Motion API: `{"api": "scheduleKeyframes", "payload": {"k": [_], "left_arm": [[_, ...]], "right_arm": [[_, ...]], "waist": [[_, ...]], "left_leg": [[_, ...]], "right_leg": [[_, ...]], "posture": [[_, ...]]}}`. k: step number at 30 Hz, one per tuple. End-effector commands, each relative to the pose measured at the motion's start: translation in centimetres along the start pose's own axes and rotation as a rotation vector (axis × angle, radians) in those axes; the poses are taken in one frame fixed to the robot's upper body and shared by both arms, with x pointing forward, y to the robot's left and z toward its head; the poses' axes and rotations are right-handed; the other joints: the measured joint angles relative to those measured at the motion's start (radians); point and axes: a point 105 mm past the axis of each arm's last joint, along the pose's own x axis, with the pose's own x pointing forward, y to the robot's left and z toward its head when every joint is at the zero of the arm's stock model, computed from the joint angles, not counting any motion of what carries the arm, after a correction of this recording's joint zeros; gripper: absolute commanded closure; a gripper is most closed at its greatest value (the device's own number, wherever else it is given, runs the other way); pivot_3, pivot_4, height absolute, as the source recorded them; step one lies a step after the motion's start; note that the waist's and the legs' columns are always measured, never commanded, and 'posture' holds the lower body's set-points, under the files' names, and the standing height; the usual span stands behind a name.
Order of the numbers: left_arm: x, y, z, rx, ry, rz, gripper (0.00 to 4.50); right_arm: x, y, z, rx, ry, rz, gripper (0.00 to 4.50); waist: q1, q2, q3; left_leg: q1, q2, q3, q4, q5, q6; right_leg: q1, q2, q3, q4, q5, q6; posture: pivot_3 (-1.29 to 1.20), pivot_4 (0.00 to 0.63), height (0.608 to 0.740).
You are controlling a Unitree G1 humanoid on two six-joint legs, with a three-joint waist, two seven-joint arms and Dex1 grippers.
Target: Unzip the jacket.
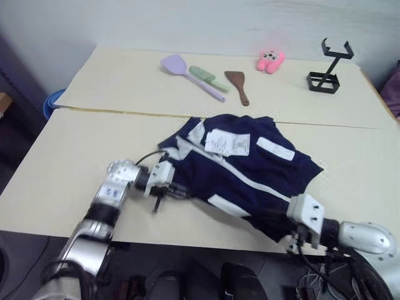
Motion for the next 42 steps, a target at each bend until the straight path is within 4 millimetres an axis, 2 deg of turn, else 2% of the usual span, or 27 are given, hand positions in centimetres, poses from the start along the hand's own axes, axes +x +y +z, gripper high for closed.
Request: {"api": "scheduleKeyframes", "payload": {"k": [1, 5, 7, 9, 10, 12, 15, 17, 18, 20, 22, 24, 26, 28, 31, 36, 42], "left_arm": [[0.1, -4.0, 2.6, -0.102, -0.022, -0.099, 4.48], [0.8, -6.7, 2.5, -0.197, -0.005, -0.09, 4.48], [1.3, -6.9, 2.2, -0.176, -0.015, -0.042, 4.48], [1.7, -7.1, 1.5, -0.15, 0.006, 0.0, 4.48], [1.5, -6.6, 1.1, -0.162, 0.018, 0.047, 4.14], [0.8, -6.2, 1.2, -0.152, 0.027, 0.082, 3.83], [-0.4, -6.1, 2.0, -0.164, 0.018, 0.093, 2.91], [-1.9, -6.5, 2.9, -0.213, 0.013, 0.078, 2.27], [-2.8, -6.5, 3.3, -0.233, 0.011, 0.081, 1.95], [-4.1, -5.7, 4.0, -0.237, -0.008, 0.128, 1.31], [-4.9, -3.7, 5.0, -0.187, -0.045, 0.211, 0.62], [-5.0, -1.9, 5.7, -0.135, -0.074, 0.273, 0.04], [-4.4, -0.1, 5.8, -0.065, -0.071, 0.314, 0.04], [-2.9, 1.8, 5.5, 0.008, -0.047, 0.317, 0.04], [-0.8, 3.1, 4.3, 0.068, 0.001, 0.273, 0.04], [1.4, 4.7, 3.1, 0.088, 0.005, 0.272, 0.04], [2.3, 5.7, 1.0, 0.044, 0.044, 0.364, 0.04]], "right_arm": [[-3.1, -1.2, -1.1, -0.046, 0.091, -0.016, 4.5], [-5.0, -2.2, -2.8, -0.062, 0.17, -0.037, 4.5], [-5.5, -2.6, -3.7, -0.065, 0.177, -0.055, 4.5], [-5.5, -2.2, -4.1, 0.018, 0.137, -0.046, 4.5], [-5.5, -2.2, -3.8, 0.021, 0.099, -0.059, 4.05], [-5.6, -1.8, -3.2, 0.028, 0.056, -0.041, 3.67], [-6.4, -1.2, -2.4, 0.012, 0.018, -0.023, 2.66], [-7.4, -0.4, -1.0, 0.049, -0.019, 0.002, 1.97], [-7.6, -0.2, 0.2, 0.024, -0.048, 0.016, 1.62], [-7.7, -0.4, 2.5, 0.019, -0.086, 0.02, 0.92], [-6.5, -1.2, 3.7, -0.07, -0.097, 0.023, 0.15], [-5.3, -2.4, 4.2, -0.168, -0.108, -0.004, 0.0], [-3.3, -4.4, 4.1, -0.305, -0.094, -0.062, 0.0], [-0.6, -6.3, 3.6, -0.442, -0.066, -0.073, 0.0], [3.0, -7.9, 3.2, -0.562, -0.037, -0.043, 0.0], [6.4, -8.8, 3.0, -0.707, -0.044, 0.013, 0.0], [9.0, -8.5, 4.8, -0.792, -0.151, 0.036, 0.0]], "waist": [[0.0, 0.0, 0.0], [0.004, 0.002, 0.0], [0.007, 0.002, 0.0], [0.01, 0.002, 0.0], [0.012, 0.002, 0.0], [0.022, 0.003, 0.0], [0.026, 0.003, -0.001], [0.027, 0.006, 0.001], [0.026, 0.006, 0.0], [0.025, 0.007, 0.0], [0.022, 0.007, 0.0], [0.023, 0.006, 0.0], [0.023, 0.006, 0.0], [0.023, 0.006, -0.001], [0.023, 0.006, 0.0], [0.022, 0.005, 0.0], [0.02, 0.005, 0.0]], "left_leg": [[0.001, 0.0, 0.0, 0.0, 0.0, 0.0], [0.008, 0.001, -0.007, 0.0, 0.0, -0.001], [0.008, 0.001, -0.009, 0.0, -0.001, -0.001], [0.008, 0.001, -0.01, 0.0, -0.001, -0.002], [0.008, 0.001, -0.01, 0.0, -0.001, -0.002], [0.007, 0.001, -0.01, 0.0, -0.001, -0.002], [0.007, 0.0, -0.01, 0.0, -0.001, -0.002], [0.006, 0.0, -0.011, 0.0, -0.001, -0.002], [0.006, 0.001, -0.011, 0.0, -0.001, -0.002], [0.006, 0.003, -0.012, -0.001, -0.002, -0.003], [0.007, 0.003, -0.012, 0.0, -0.002, -0.003], [0.009, 0.002, -0.011, 0.0, -0.001, -0.003], [0.01, 0.002, -0.011, 0.0, -0.001, -0.004], [0.007, 0.0, -0.009, 0.0, -0.001, -0.004], [0.005, -0.002, -0.006, -0.001, 0.0, -0.003], [0.001, -0.002, -0.006, -0.001, -0.001, -0.003], [0.003, -0.001, -0.005, 0.0, 0.0, -0.002]], "right_leg": [[0.001, 0.0, 0.0, 0.0, 0.0, 0.0], [0.013, -0.001, 0.004, -0.005, 0.0, 0.0], [0.015, -0.002, 0.003, -0.007, 0.0, 0.0], [0.015, -0.003, 0.003, -0.007, 0.0, -0.001], [0.015, -0.003, 0.002, -0.007, 0.0, -0.001], [0.015, -0.002, 0.001, -0.007, -0.001, -0.002], [0.014, -0.002, 0.001, -0.008, -0.001, -0.002], [0.014, -0.003, 0.001, -0.009, -0.001, -0.002], [0.014, -0.003, 0.001, -0.008, -0.001, -0.002], [0.014, -0.003, 0.001, -0.008, -0.001, -0.003], [0.015, -0.004, 0.001, -0.008, -0.001, -0.003], [0.016, -0.003, 0.001, -0.01, -0.001, -0.003], [0.016, -0.002, 0.001, -0.009, -0.001, -0.003], [0.013, -0.002, 0.001, -0.008, -0.001, -0.003], [0.009, 0.0, -0.004, -0.003, -0.001, -0.002], [0.007, 0.001, -0.007, -0.005, -0.001, -0.002], [0.007, 0.001, -0.006, -0.003, -0.001, -0.001]], "posture": [[0.0, 0.15, 0.74], [0.0, 0.15, 0.74], [0.0, 0.15, 0.74], [0.0, 0.15, 0.74], [0.0, 0.15, 0.74], [0.0, 0.15, 0.74], [0.0, 0.15, 0.74], [0.0, 0.15, 0.74], [0.0, 0.15, 0.74], [0.0, 0.15, 0.74], [0.0, 0.15, 0.74], [0.0, 0.15, 0.74], [0.0, 0.15, 0.74], [0.0, 0.15, 0.74], [0.0, 0.15, 0.74], [0.0, 0.15, 0.74], [0.0, 0.15, 0.74]]}}
